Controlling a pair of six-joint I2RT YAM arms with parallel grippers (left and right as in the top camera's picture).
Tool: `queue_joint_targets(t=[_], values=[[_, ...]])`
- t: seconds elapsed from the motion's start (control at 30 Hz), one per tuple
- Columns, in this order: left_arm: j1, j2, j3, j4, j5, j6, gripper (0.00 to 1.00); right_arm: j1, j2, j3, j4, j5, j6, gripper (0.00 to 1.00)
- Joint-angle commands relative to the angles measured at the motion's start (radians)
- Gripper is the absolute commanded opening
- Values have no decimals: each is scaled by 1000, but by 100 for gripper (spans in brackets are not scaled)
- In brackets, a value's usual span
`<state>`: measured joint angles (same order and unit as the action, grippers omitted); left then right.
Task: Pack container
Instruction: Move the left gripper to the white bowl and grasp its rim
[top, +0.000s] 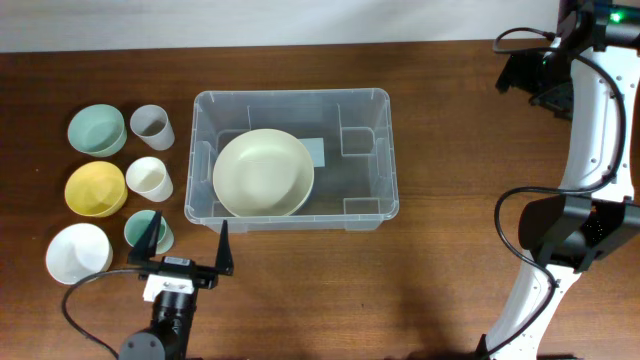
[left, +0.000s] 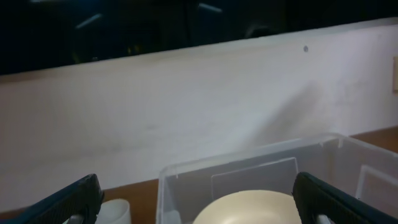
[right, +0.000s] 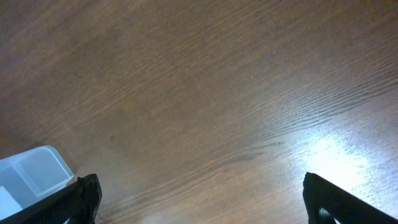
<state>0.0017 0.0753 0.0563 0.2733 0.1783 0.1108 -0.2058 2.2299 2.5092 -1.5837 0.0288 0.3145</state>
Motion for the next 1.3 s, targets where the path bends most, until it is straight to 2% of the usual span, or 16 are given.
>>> queue_joint_targets(t=[0.0,0.07,0.2,0.3,0.4,0.47,0.57,0.63,0.7,0.83,0.9,0.93,0.97,1.07,1.13,1.27], values=[[13,121,161,1,-2,119,100,2,9,-6,3,16,7,99],[27,242,297,-45,-2,146,100,2,9,-6,3,16,7,99],[42,522,663,-354,93,196,100,2,9,-6,3,16,7,99],[42,631,809,-482,84,199,100,2,9,-6,3,16,7,99],[42,705,907,-539,-28,201,100,2,9,-6,3,16,7,99],[43,762,1004,-619,-191,154,100,2,9,-6,3,16,7,99],[63,860,1204,-843,-421,27,100,2,9,-6,3,16,7,99],[100,937,1356,-1027,-465,-48,100,2,9,-6,3,16,7,99],[171,1025,1505,-1188,-410,-131,100,2,9,-6,3,16,7,99],[216,1084,1543,-1215,-229,-130,100,2,9,-6,3,16,7,99],[216,1100,1542,-1268,-227,-118,100,2,9,-6,3,16,7,99],[217,1111,1542,-1271,-274,-127,100,2,9,-6,3,16,7,99],[221,1119,1542,-1283,-341,-183,100,2,9,-6,3,16,7,99],[280,1141,1542,-1354,-535,-483,100,2,9,-6,3,16,7,99],[364,1156,1542,-1412,-533,-617,100,2,9,-6,3,16,7,99],[529,1192,1542,-1511,-462,-782,100,2,9,-6,3,16,7,99]])
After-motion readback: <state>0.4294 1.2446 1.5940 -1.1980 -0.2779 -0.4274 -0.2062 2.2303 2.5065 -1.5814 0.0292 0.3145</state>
